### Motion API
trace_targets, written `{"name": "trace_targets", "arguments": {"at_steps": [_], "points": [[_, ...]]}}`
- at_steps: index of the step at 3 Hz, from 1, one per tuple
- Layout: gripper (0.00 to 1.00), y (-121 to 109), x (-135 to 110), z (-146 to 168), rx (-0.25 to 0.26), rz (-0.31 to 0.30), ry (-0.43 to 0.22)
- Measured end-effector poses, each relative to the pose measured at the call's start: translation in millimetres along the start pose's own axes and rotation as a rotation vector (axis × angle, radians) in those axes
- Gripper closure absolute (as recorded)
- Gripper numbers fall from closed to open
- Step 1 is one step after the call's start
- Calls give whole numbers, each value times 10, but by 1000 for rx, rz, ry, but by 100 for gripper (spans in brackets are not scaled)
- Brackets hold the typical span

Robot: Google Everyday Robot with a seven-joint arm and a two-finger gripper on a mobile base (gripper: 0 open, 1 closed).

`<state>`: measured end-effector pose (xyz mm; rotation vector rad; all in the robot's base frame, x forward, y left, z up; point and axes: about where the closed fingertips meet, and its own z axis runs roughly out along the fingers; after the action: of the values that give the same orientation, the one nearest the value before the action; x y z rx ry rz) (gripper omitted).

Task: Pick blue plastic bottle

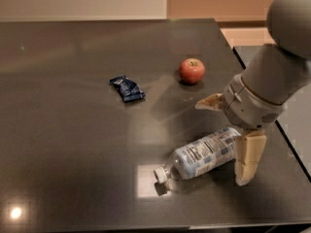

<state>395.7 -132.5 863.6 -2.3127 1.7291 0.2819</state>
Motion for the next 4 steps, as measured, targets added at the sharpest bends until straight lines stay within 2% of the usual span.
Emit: {"name": "trace_targets", "arguments": {"at_steps": [3, 4], "points": [[0, 42, -212, 364, -70, -122, -14], [16, 90, -290, 389, -84, -155, -4]]}}
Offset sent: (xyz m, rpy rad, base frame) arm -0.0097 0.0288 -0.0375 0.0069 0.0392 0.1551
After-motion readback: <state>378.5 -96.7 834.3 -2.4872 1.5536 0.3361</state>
